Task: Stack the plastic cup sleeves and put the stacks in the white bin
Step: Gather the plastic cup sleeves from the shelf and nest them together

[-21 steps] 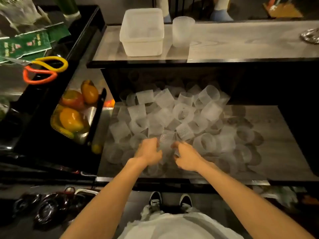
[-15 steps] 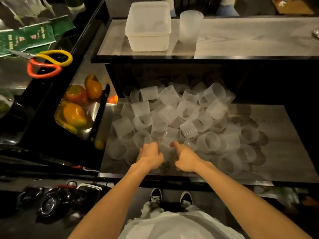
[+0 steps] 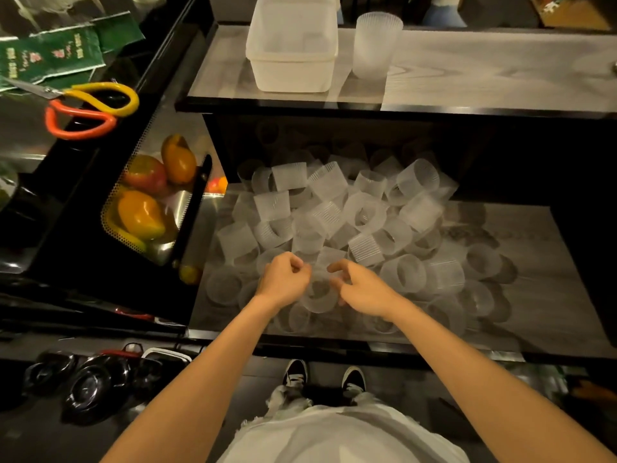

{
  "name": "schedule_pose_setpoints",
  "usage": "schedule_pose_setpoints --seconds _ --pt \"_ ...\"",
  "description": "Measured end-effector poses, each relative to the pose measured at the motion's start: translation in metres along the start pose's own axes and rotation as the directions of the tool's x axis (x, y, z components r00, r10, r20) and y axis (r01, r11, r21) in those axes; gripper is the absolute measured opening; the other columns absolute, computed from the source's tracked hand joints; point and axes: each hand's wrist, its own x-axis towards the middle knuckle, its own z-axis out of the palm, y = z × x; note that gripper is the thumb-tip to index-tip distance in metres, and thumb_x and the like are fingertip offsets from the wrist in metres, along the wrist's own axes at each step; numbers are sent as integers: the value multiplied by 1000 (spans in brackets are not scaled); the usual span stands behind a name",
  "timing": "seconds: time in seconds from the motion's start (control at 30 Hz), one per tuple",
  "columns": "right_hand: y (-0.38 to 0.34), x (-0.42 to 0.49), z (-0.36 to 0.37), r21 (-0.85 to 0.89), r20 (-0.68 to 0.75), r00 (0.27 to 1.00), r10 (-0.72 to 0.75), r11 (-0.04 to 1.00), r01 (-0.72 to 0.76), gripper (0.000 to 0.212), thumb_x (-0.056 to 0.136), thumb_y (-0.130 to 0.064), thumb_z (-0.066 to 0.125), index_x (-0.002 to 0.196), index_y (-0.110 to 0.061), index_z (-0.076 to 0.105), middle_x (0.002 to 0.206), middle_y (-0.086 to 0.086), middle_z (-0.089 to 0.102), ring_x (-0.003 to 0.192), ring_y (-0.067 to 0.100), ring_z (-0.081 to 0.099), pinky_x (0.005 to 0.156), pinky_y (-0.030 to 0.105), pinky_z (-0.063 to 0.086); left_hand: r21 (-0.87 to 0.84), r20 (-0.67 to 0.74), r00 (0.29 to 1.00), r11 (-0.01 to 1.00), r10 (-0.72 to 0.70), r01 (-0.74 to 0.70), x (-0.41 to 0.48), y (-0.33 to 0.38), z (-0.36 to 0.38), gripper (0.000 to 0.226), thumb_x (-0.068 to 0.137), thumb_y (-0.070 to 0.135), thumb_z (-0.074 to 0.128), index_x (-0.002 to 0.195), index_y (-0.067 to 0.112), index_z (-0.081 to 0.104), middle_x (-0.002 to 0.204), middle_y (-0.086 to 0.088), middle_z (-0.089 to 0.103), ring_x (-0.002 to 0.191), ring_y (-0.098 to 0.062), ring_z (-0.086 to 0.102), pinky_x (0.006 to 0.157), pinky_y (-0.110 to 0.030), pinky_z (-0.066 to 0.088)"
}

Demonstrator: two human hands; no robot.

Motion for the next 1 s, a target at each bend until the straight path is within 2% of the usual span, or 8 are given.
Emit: schedule_pose_setpoints --seconds 0.07,0.17,0.27,0.4,0.6,0.7,0.87,1.0 --pt "-5 -1 -1 51 -7 1000 18 999 -18 23 105 -34 49 124 -23 56 84 3 69 65 10 62 54 23 48 -59 10 1000 998 2 -1 1 1 -5 14 94 31 63 93 18 67 87 0 71 84 -15 67 72 -29 54" --pt "-9 2 3 153 5 999 44 987 -44 15 105 -32 50 114 -23 58 92 11 74 84 26 72 75 42 59 -128 58 998 992 -12 19 -2 -2 -16 21 96 38 61 96 18 69 89 1 71 87 -16 66 80 -36 56" --pt "-7 5 13 245 82 995 57 967 -76 14 106 -27 50 111 -19 60 102 18 74 85 23 76 78 36 60 -172 86 992 979 -96 109 -8 -11 -26 23 97 41 60 102 21 70 99 2 70 94 -16 65 86 -42 57" --pt "-8 5 32 297 149 987 58 950 -100 15 106 -19 50 112 -7 58 99 13 71 86 30 76 77 35 63 -215 147 968 949 -203 232 -18 -30 -32 14 96 31 65 108 25 69 109 5 67 100 -13 63 70 -31 60" --pt "3 10 55 146 126 992 21 988 -39 8 99 -22 54 102 -17 59 95 15 73 85 29 76 81 55 61 -156 112 974 965 -195 211 -26 -51 -24 14 95 20 65 108 24 70 107 1 71 101 -15 67 87 -37 60" --pt "5 11 58 66 91 995 47 996 -54 9 99 -18 52 106 -17 58 92 13 73 80 26 76 81 50 61 -52 83 983 984 -164 169 -27 -52 -19 24 97 14 59 117 22 68 104 3 70 102 -12 65 97 -33 54" --pt "7 10 55 -40 14 998 65 997 -65 31 96 -12 55 127 -10 53 81 -1 61 79 22 62 75 33 51 12 104 988 994 -110 109 -26 -43 -9 42 99 17 55 140 17 54 132 0 62 126 -16 56 110 -34 44" --pt "7 5 49 -218 -67 998 12 976 -26 41 92 -15 57 133 -11 52 111 11 66 102 30 63 87 39 52 57 136 989 997 -60 53 -19 -32 -3 50 101 18 51 151 18 42 143 -3 55 128 -18 54 98 -25 41"
